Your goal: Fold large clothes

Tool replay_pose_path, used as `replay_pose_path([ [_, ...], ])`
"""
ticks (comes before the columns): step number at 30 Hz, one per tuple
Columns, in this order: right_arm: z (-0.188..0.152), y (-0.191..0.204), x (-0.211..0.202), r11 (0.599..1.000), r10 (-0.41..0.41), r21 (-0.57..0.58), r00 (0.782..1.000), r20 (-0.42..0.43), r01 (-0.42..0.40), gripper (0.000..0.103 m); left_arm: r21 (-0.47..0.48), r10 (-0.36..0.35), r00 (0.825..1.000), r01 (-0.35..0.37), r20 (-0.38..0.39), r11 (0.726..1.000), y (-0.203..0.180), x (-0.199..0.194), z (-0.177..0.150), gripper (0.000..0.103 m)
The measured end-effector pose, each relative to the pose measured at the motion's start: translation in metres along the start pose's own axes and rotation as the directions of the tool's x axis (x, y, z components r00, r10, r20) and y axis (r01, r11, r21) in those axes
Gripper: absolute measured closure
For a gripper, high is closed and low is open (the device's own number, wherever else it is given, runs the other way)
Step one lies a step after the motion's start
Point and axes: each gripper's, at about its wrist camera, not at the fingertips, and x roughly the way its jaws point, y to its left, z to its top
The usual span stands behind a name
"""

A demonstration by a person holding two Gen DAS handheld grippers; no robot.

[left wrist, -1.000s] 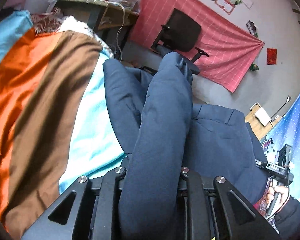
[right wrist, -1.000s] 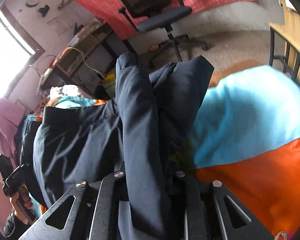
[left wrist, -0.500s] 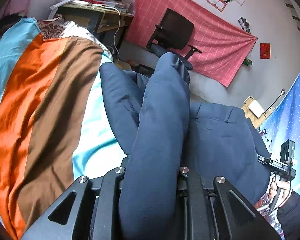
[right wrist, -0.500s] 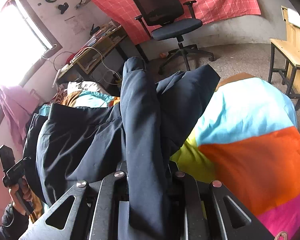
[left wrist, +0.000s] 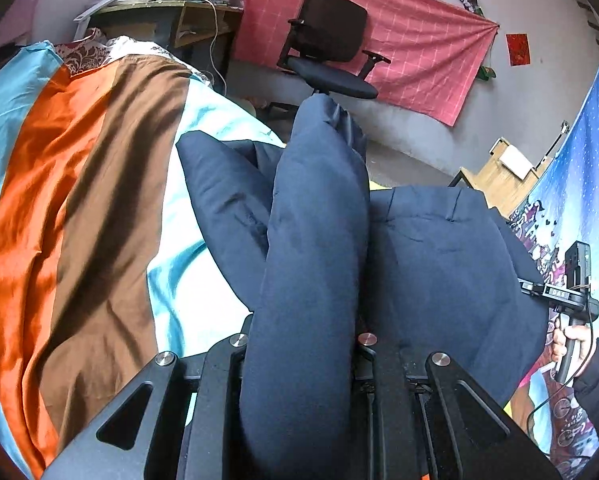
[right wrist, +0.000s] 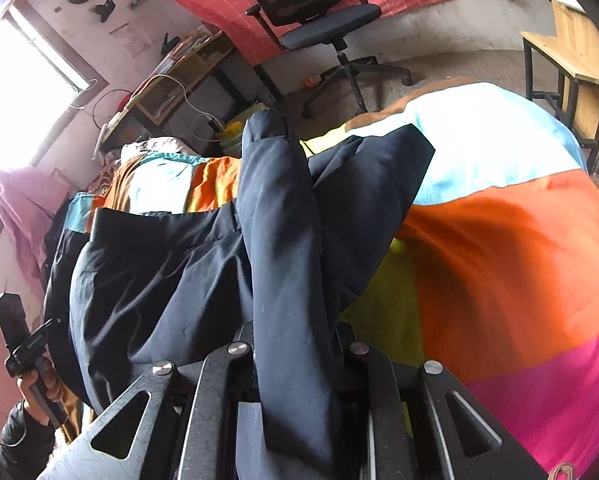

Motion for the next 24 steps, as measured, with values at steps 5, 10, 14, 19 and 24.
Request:
replay_pose_path([
  [5, -0.007, -0.002, 0.008, 0.998, -0.045, -0.043, 0.999, -0.007, 0.045, 0.087, -0.007, 0.015, 1.000, -0.015, -0.014, 1.000, 0.006, 0.009, -0.004, 0.087],
  [10, -0.013, -0.009, 0.013, 0.998, -0.053, -0.029, 0.999, -0.005, 0.053, 0.086, 0.003, 0.025, 0.999, -0.025, -0.023, 1.000, 0.007, 0.011, -0.005, 0.087],
  [14, -0.016, -0.013, 0.015, 0.998, -0.061, -0.025, 0.998, -0.003, 0.061, 0.084, -0.003, 0.042, 0.998, -0.042, -0.039, 0.999, 0.011, 0.017, -0.009, 0.082],
  [19, -0.017, -0.015, 0.023, 0.995, -0.099, -0.010, 0.995, -0.027, 0.099, 0.070, -0.079, 0.056, 0.994, -0.063, -0.090, 0.995, 0.024, 0.029, -0.016, 0.072],
  [24, -0.019, -0.015, 0.024, 0.991, -0.131, -0.028, 0.991, -0.031, 0.131, 0.049, -0.147, 0.053, 0.992, -0.070, -0.116, 0.987, 0.036, 0.034, -0.020, 0.060],
])
